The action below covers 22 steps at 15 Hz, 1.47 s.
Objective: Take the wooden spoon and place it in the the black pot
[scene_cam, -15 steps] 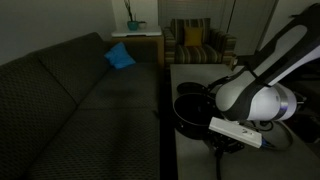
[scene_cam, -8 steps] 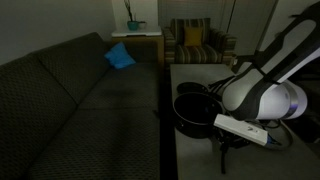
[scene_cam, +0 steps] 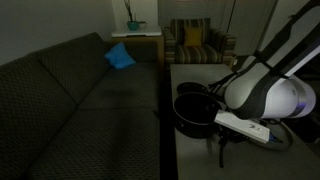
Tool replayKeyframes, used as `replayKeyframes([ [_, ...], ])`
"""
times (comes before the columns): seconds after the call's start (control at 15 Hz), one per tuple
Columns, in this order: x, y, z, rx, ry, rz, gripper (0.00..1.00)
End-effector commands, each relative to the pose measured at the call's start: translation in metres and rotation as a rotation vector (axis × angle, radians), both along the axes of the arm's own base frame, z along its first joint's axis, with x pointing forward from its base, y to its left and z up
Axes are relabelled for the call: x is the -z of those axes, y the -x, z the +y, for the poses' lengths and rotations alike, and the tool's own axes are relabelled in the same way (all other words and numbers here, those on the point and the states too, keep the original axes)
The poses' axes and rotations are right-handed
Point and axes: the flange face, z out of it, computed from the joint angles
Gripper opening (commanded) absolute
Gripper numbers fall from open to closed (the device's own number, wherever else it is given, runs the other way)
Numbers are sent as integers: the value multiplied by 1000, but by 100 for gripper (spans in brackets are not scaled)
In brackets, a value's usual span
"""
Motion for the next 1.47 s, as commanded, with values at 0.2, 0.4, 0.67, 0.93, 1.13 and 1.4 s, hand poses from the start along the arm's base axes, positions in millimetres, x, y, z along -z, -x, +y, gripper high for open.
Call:
replayKeyframes([
  [0.2,-55,2,8,-89,15,-76,3],
  [0.4,-77,0,19,-154,-11,-105,3],
  [0.67,-99,-13,39,-291,-143,-152,3],
  [0.93,-109,-22,49,-394,-304,-156,3],
  [1.13,-111,-24,42,-432,-393,-118,3],
  [1.4,-93,-27,25,-391,-376,-65,3],
])
